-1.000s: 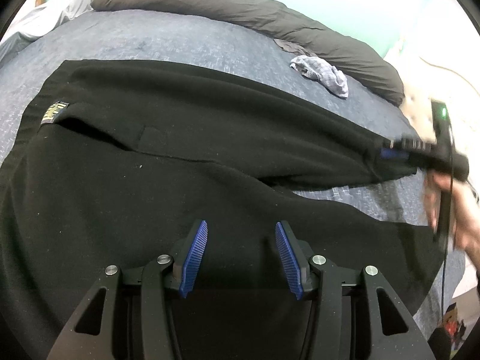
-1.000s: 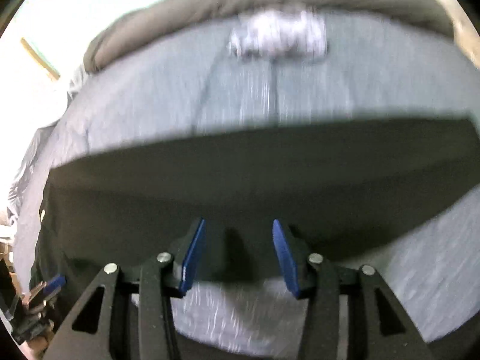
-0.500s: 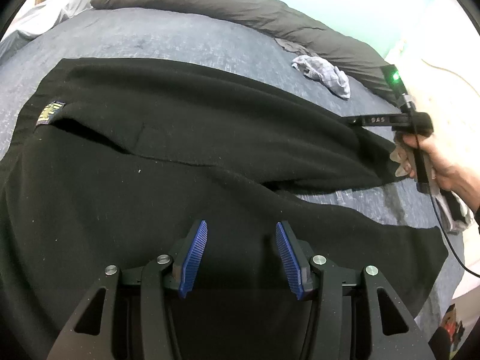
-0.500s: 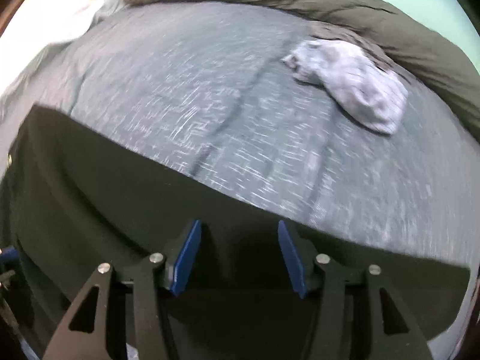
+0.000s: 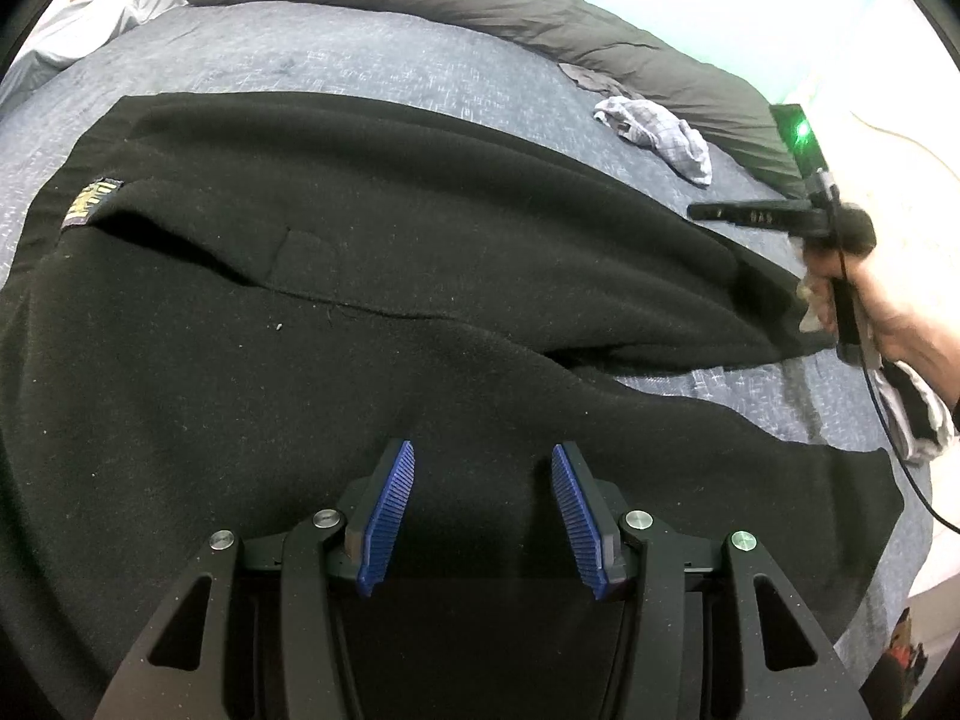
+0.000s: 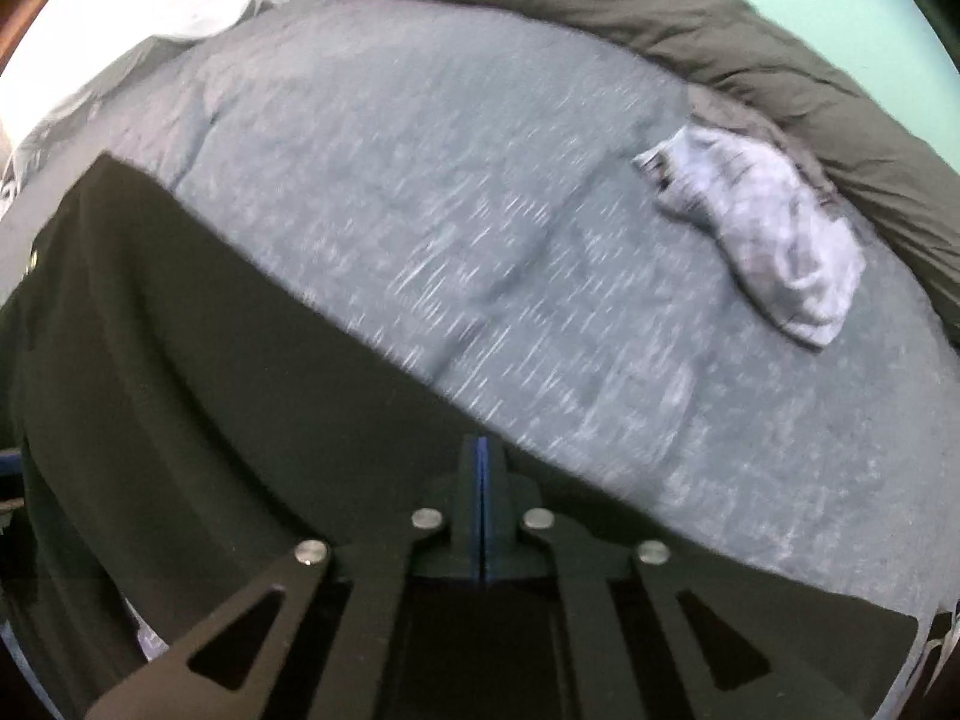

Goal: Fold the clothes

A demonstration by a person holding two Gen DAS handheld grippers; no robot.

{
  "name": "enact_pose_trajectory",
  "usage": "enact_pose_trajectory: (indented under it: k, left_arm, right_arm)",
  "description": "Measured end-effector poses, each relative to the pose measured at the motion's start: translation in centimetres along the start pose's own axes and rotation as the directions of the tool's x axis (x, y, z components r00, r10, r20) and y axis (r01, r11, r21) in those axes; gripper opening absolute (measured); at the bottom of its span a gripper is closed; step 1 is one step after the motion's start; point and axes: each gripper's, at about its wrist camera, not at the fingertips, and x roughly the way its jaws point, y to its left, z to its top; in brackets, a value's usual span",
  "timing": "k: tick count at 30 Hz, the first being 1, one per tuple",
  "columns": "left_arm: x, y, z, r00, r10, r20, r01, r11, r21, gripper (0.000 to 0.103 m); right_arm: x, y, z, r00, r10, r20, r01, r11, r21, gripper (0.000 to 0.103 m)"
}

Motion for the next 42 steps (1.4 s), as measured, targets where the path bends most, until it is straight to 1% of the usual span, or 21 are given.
enact_pose_trajectory:
  k: [1, 4, 6, 7, 8, 9, 10, 12, 16, 17, 18, 19, 20, 22, 23, 24, 28, 33, 37, 42]
  left_arm:
    - [0.0, 0.1, 0.0, 1.000, -0.001, 0.000, 0.001, 1.000, -0.001, 0.052]
    - [0.1, 0.2, 0.0, 1.000, -0.002, -0.002, 0.002, 1.000, -0.001, 0.052]
    - [0.1, 0.2, 0.0, 1.000, -0.002, -0.002, 0.002, 1.000, -0.002, 0.052]
    - [0.1, 0.2, 0.0, 1.000, -0.002, -0.002, 0.002, 1.000, -0.002, 0.052]
    - [0.1, 0.2, 0.0, 1.000, -0.001, -0.003, 0.001, 1.000, -0.001, 0.052]
    - [0.2, 0.2, 0.0, 1.000, 0.000, -0.004, 0.000, 1.000, 0.000, 0.052]
    - [0.2, 0.2, 0.0, 1.000, 0.001, -0.004, -0.001, 1.000, 0.000, 0.052]
    - [0.2, 0.2, 0.1, 1.000, 0.002, -0.004, -0.002, 1.000, 0.001, 0.052]
    - [0.2, 0.2, 0.0, 1.000, 0.003, -0.003, -0.003, 1.000, 0.004, 0.052]
    - [0.2, 0.3, 0.0, 1.000, 0.003, -0.003, -0.003, 1.000, 0.004, 0.052]
    - [0.2, 0.3, 0.1, 1.000, 0.002, -0.004, -0.002, 1.000, 0.003, 0.052]
    - [0.3, 0.4, 0.1, 1.000, 0.001, -0.005, -0.001, 1.000, 0.003, 0.052]
    - [0.3, 0.3, 0.1, 1.000, 0.001, -0.006, -0.001, 1.000, 0.001, 0.052]
    - [0.2, 0.3, 0.0, 1.000, 0.000, -0.005, 0.000, 1.000, 0.001, 0.052]
    - [0.2, 0.3, 0.0, 1.000, -0.001, -0.006, 0.001, 1.000, 0.001, 0.052]
    - [0.2, 0.3, 0.0, 1.000, -0.002, -0.006, 0.002, 1.000, 0.001, 0.052]
    - [0.1, 0.2, -0.1, 1.000, -0.005, -0.006, 0.005, 1.000, 0.000, 0.052]
    - [0.1, 0.4, -0.2, 1.000, -0.002, -0.007, 0.002, 1.000, 0.003, 0.052]
    - [0.0, 0.4, -0.3, 1.000, -0.002, -0.008, 0.002, 1.000, 0.002, 0.052]
    - [0.2, 0.3, -0.3, 1.000, 0.003, -0.011, -0.003, 1.000, 0.008, 0.052]
  right_arm:
    - [-0.2, -0.4, 0.4, 1.000, -0.014, 0.012, 0.014, 1.000, 0.012, 0.000]
    - [-1.0, -0.9, 0.9, 1.000, -0.004, 0.028, 0.003, 0.999, 0.045, 0.000]
    - [-1.1, -1.2, 1.2, 0.995, 0.095, 0.041, -0.098, 0.992, 0.075, 0.001]
    - [-0.7, -1.3, 1.5, 0.991, 0.130, 0.021, -0.131, 0.987, 0.093, 0.009]
    - [-0.3, -0.9, 1.6, 0.990, 0.141, -0.006, -0.140, 0.986, 0.086, 0.019]
    - [0.0, -0.5, 1.7, 0.990, 0.141, -0.025, -0.139, 0.988, 0.069, 0.045]
    - [0.3, -0.2, 1.7, 0.990, 0.139, -0.038, -0.137, 0.989, 0.051, 0.051]
    - [0.8, 0.3, 1.6, 0.988, 0.140, -0.059, -0.138, 0.990, 0.037, 0.051]
    - [2.4, 1.0, 1.3, 0.988, 0.107, -0.112, -0.107, 0.994, 0.009, 0.051]
    - [2.5, 1.4, 1.3, 0.988, 0.101, -0.116, -0.104, 0.994, -0.016, 0.051]
    - [2.6, 1.7, 1.2, 0.989, 0.094, -0.116, -0.100, 0.994, -0.043, 0.047]
    - [2.5, 2.0, 1.2, 0.989, 0.100, -0.111, -0.108, 0.992, -0.066, 0.034]
    - [2.4, 2.3, 1.2, 0.988, 0.112, -0.104, -0.121, 0.989, -0.086, 0.029]
    - [2.3, 2.9, 1.1, 0.989, 0.101, -0.106, -0.114, 0.986, -0.123, 0.011]
    - [2.2, 3.2, 1.1, 0.990, 0.094, -0.105, -0.108, 0.985, -0.135, 0.009]
    - [2.0, 3.3, 1.0, 0.991, 0.088, -0.103, -0.103, 0.984, -0.145, 0.004]
    - [0.8, 2.9, 1.4, 0.995, 0.078, -0.057, -0.085, 0.987, -0.138, 0.003]
    - [-0.4, 1.7, 3.0, 0.999, 0.040, 0.013, -0.038, 0.994, -0.099, 0.002]
    - [-0.5, 0.9, 3.4, 0.999, -0.024, 0.033, 0.027, 0.995, -0.094, 0.002]
    - [1.5, 0.4, 4.4, 0.995, -0.099, 0.022, 0.099, 0.995, -0.028, 0.000]
